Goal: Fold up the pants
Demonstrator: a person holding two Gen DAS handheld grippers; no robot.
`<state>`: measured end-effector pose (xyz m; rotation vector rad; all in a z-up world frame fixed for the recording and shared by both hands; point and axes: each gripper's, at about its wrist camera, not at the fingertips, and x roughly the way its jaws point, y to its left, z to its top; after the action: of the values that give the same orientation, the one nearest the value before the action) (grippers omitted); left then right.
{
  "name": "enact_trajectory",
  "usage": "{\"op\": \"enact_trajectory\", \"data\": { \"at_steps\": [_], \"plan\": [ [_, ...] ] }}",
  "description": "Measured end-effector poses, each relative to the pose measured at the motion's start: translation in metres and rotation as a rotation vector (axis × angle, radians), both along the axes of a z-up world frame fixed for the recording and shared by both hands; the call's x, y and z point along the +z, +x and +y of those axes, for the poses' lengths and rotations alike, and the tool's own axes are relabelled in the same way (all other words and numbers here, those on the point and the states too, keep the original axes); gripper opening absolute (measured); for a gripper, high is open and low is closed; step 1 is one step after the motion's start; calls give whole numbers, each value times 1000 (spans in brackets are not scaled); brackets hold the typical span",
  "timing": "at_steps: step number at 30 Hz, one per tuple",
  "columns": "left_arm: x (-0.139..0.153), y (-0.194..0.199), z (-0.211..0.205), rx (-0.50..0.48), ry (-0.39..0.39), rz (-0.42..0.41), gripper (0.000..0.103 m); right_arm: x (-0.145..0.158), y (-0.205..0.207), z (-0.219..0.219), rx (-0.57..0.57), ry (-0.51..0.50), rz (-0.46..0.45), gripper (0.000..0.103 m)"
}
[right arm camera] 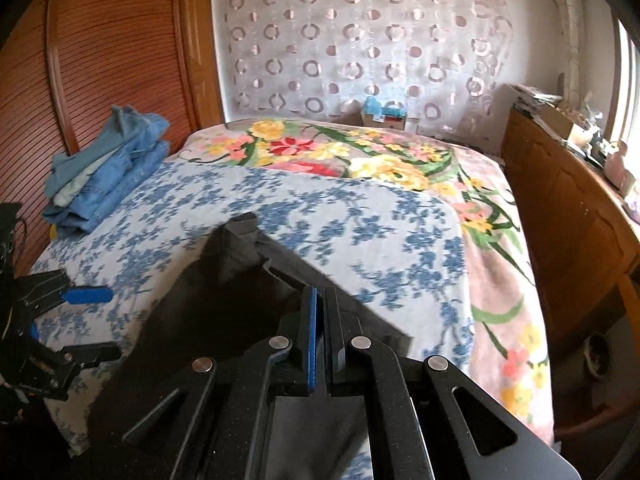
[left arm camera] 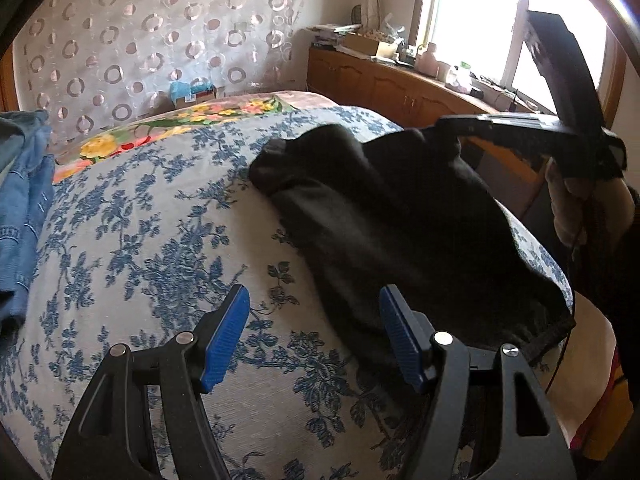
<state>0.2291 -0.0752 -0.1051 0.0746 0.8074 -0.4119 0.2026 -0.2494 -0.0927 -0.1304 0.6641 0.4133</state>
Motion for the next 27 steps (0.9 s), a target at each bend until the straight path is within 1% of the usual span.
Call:
{"op": "enact_trajectory", "data": {
  "at_steps": [7, 13, 19, 20, 23, 24, 25, 27],
  "plan": [
    [-7, 3, -3, 5, 9, 25, 68, -6, 23, -16, -57, -39, 6, 2],
    [-9, 4, -3, 14, 16, 38, 68, -11, 38, -20, -78, -55, 22, 2],
    [-13, 8, -3, 22, 27, 70, 68, -13, 38, -24, -87, -16, 34, 3],
    [-13, 8, -3, 22, 28, 69, 69, -13, 37, -25, -90, -12, 34, 6],
    [-14, 8, -5, 20, 38, 69, 70, -12, 26, -28, -84, 3, 33, 18],
    [-14, 8, -6, 17, 43, 68, 71, -11, 21, -28, -86, 3, 32, 25],
    [-14, 8, -7, 15, 48, 68, 72, -11, 16, -28, -90, 2, 30, 30],
    [-15, 8, -9, 11, 62, 66, 75, -11, 4, -31, -95, 15, 34, 32]
  ]
}}
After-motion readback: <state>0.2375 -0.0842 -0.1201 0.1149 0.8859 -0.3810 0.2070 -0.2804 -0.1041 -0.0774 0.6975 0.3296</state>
